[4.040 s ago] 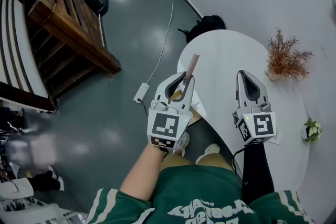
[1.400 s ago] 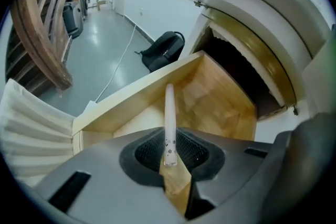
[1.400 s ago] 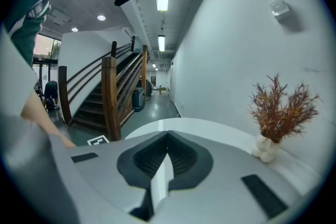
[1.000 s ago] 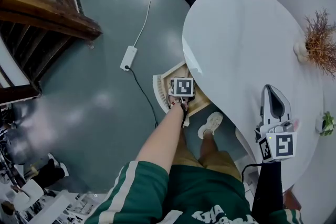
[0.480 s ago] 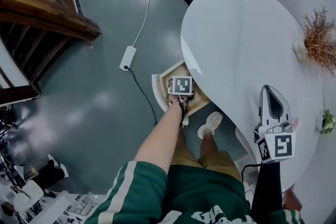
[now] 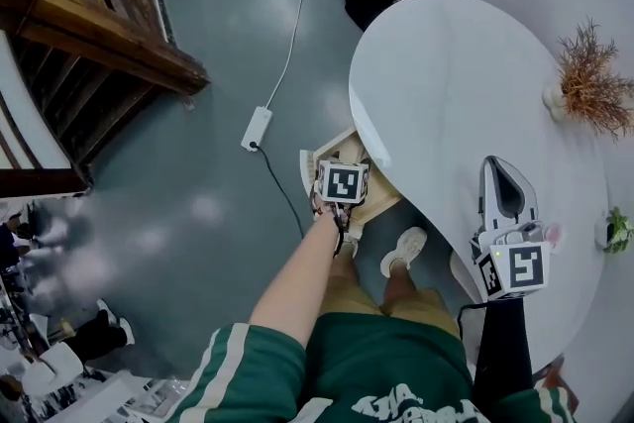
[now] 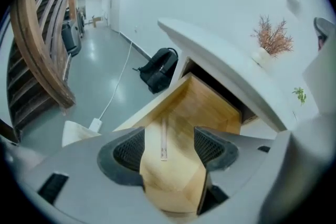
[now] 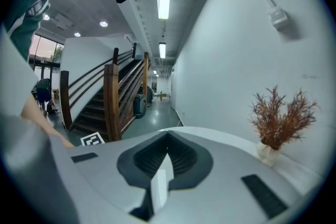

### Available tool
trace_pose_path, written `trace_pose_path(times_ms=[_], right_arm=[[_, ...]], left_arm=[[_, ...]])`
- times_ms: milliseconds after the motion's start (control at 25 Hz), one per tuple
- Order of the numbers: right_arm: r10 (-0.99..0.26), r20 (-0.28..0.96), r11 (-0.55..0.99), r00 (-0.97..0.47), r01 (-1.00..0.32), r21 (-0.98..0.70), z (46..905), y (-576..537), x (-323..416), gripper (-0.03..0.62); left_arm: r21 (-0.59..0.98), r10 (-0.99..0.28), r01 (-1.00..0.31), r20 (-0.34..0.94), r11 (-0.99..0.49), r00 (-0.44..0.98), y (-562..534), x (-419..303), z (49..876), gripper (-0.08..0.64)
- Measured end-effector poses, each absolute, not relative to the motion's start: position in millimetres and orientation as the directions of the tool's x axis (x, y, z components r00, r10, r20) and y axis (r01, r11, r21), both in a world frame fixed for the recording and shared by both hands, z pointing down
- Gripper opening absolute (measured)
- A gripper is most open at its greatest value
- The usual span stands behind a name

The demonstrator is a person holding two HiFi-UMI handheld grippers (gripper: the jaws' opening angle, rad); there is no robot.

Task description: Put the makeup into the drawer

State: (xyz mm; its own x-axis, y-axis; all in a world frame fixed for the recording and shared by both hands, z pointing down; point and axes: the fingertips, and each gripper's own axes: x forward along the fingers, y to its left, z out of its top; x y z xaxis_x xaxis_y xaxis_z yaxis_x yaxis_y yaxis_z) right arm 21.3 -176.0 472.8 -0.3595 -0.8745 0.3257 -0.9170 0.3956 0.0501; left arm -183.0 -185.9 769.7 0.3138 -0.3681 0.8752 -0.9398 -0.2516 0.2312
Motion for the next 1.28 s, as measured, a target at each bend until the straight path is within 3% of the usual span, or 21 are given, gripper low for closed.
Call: trace_pose_path(times_ms=[280, 600, 960, 1280], right_arm=[[-0.885, 0.253, 0.417, -0.392, -0.908, 0.052, 437.2, -175.6, 10.3, 0.004], [-0.900, 0.168, 0.417, -0.402, -0.906, 0.067, 396.5, -172.9, 7.3, 0.003], [-0.915, 0.115, 0.398, -0.387, -0.912, 0.099, 360.6, -170.2, 12.8, 0.003], [-0.935, 0.048, 0.354, -0.352, -0.933, 0.067, 332.7, -171.5, 21.9, 0.003]], left_arm=[[0.023, -0.582, -0.950, 0.786, -0.310, 0.209, -181.1, -216.2, 676.2, 0.296], [-0.122, -0.769, -0.919, 0.594, -0.376, 0.236, -192.1, -212.4, 544.2, 0.311], [-0.113, -0.883, -0.919, 0.343, -0.377, 0.320, -193.4, -197.9, 416.2, 0.322], [-0.144, -0.900, -0.890, 0.115, -0.433, 0.420, -192.5, -173.9, 322.1, 0.321]])
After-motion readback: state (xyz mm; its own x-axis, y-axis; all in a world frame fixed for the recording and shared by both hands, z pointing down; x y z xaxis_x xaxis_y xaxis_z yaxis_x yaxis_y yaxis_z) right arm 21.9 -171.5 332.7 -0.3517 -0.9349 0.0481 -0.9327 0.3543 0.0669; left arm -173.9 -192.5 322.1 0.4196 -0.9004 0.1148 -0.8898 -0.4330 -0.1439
